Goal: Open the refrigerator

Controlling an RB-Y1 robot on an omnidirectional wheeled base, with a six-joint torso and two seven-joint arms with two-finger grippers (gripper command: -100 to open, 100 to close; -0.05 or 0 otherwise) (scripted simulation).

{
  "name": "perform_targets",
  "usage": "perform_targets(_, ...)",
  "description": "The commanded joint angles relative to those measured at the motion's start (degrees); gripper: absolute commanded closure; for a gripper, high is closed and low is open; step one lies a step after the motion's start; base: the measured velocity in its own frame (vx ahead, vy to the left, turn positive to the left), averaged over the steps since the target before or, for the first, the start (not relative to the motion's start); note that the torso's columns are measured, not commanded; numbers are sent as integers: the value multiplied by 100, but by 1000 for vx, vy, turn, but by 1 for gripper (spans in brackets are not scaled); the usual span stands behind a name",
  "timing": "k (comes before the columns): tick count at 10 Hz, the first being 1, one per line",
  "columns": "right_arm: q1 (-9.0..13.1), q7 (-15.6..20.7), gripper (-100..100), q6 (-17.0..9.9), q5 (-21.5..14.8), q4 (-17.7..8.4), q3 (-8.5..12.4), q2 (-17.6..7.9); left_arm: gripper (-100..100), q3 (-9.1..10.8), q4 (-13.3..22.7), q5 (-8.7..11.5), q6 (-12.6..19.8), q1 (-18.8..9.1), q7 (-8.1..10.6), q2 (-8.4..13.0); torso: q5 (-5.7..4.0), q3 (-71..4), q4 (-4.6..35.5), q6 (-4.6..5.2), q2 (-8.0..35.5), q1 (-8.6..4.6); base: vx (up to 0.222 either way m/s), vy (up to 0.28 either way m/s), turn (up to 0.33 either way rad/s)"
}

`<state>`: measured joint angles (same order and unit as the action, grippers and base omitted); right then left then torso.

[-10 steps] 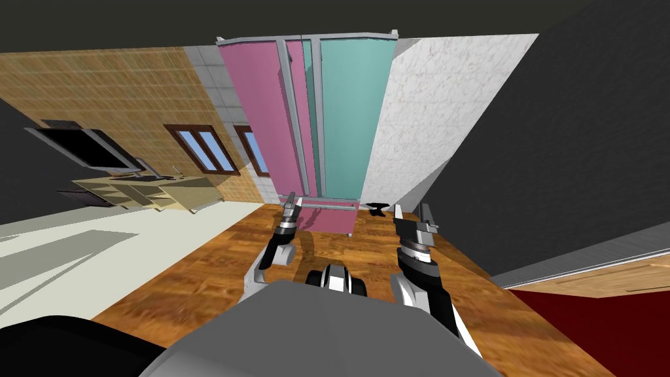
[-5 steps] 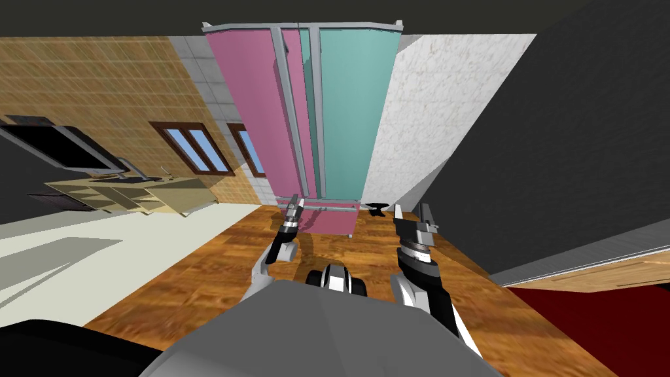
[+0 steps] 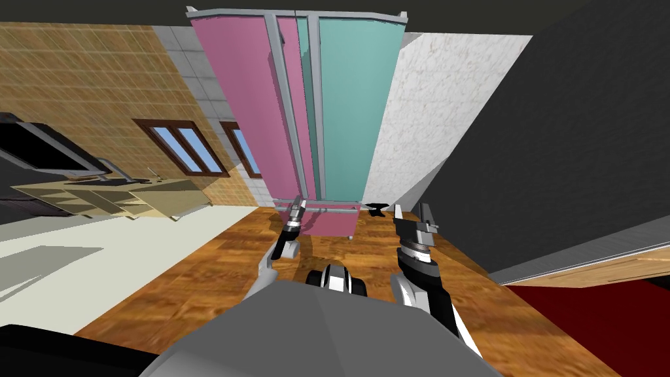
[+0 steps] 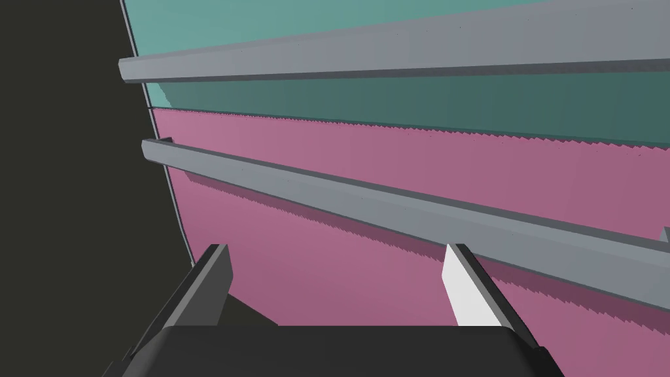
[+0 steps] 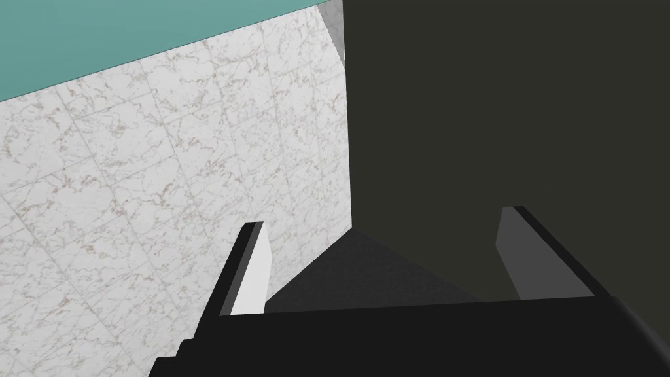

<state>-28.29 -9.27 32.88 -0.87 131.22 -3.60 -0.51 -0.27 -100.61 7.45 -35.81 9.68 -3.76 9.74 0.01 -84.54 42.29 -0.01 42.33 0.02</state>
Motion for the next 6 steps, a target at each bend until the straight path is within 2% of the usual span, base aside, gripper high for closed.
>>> perform_targets(1, 0, 0, 0, 0, 0, 0, 0, 0, -100, 2, 398, 2, -160, -148, 28, 21, 0, -2, 0, 2, -4, 1, 54, 46, -35)
perform_targets(2, 0, 0, 0, 0, 0, 0, 0, 0, -100, 2, 600, 0, -297, -296, 49, 26, -1, -2, -1, 0, -4, -4, 72, 46, -51)
perform_targets(3, 0, 0, 0, 0, 0, 0, 0, 0, -100, 2, 726, 0, -297, -296, 49, 26, -1, -6, -2, 2, -11, -4, 58, 35, -40)
perform_targets(6, 0, 0, 0, 0, 0, 0, 0, 0, -100, 0, 1257, -9, -579, -584, 97, 27, 0, 1, 0, -1, 2, 0, 49, 48, -45)
